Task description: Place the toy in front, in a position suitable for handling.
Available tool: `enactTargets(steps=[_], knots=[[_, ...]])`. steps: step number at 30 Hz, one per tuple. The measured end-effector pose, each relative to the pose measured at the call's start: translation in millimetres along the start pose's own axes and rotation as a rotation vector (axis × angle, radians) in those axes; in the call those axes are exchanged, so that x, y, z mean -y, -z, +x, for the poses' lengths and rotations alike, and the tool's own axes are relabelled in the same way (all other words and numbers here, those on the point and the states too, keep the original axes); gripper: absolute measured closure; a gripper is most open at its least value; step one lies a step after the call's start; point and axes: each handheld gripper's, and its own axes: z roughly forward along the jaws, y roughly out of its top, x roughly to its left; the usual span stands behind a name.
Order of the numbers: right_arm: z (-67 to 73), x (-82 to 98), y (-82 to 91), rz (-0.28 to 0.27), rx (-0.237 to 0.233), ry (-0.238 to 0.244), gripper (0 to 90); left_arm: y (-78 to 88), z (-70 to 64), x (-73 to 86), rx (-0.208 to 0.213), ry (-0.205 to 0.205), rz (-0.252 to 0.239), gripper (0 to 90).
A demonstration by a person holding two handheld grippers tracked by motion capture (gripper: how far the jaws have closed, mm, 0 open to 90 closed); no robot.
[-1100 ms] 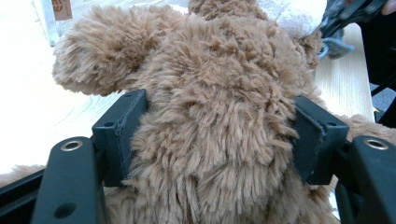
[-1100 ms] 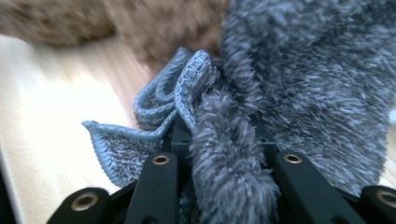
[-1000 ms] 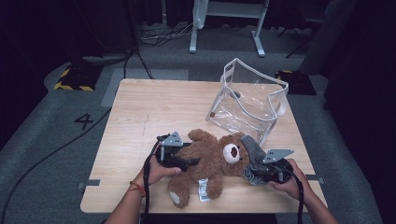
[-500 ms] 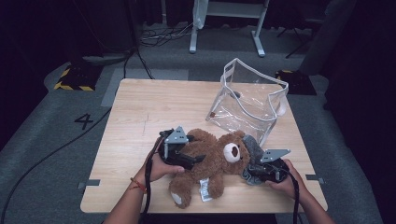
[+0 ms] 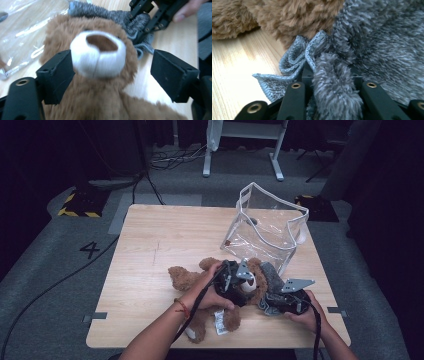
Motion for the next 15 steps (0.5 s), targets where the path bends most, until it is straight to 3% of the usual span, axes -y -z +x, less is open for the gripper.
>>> enactTargets(steps=[2, 9, 15], knots=[[0.5, -0.1, 0.4, -0.001, -0.001, 0.000, 68.9, -7.9, 0.1, -5.1, -0.012, 0.009, 0.026, 19.5], [0.9, 0.0, 3.2, -0.020, -0.003, 0.006, 68.7, -34.9, -3.9, -9.9, -0.161, 0.009, 0.186, 19.1], [0.1, -0.1, 7.2, -0.039, -0.002, -0.002, 68.1, -37.3, -0.7, -8.9, -0.183, -0.003, 0.204, 34.8]])
